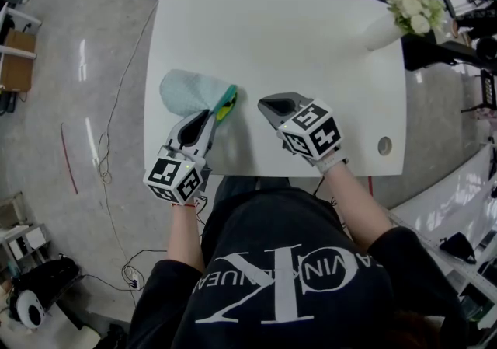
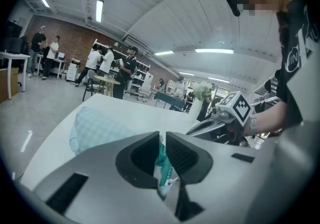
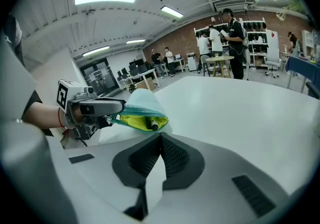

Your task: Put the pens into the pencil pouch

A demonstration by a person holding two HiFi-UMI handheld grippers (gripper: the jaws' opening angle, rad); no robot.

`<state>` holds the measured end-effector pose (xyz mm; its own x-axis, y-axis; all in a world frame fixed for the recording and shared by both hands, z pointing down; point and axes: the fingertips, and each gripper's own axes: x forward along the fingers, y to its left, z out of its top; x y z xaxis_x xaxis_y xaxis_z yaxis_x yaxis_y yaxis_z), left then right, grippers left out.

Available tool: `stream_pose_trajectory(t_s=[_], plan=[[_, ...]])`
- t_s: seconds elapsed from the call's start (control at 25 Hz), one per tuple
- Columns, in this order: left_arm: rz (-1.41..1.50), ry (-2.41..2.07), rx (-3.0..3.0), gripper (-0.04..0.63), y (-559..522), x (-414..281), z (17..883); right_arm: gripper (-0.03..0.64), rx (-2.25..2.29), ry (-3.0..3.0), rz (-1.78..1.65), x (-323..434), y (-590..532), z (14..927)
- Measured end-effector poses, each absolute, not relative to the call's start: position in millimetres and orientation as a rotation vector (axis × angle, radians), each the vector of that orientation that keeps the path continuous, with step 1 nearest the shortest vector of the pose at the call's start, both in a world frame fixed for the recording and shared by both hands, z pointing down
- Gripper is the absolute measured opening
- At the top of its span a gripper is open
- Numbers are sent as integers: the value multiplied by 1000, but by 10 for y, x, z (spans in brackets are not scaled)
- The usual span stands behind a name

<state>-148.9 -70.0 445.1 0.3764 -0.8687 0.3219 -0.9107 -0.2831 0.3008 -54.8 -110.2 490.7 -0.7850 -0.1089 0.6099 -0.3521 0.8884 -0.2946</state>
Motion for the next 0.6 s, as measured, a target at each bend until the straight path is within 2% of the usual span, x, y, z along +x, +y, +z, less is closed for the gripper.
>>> stream_pose_trajectory(t_s=[0.6], plan=[[174, -1605, 2040, 48, -567, -1667, 4752, 9, 342, -2461, 540, -495, -1145, 4927]])
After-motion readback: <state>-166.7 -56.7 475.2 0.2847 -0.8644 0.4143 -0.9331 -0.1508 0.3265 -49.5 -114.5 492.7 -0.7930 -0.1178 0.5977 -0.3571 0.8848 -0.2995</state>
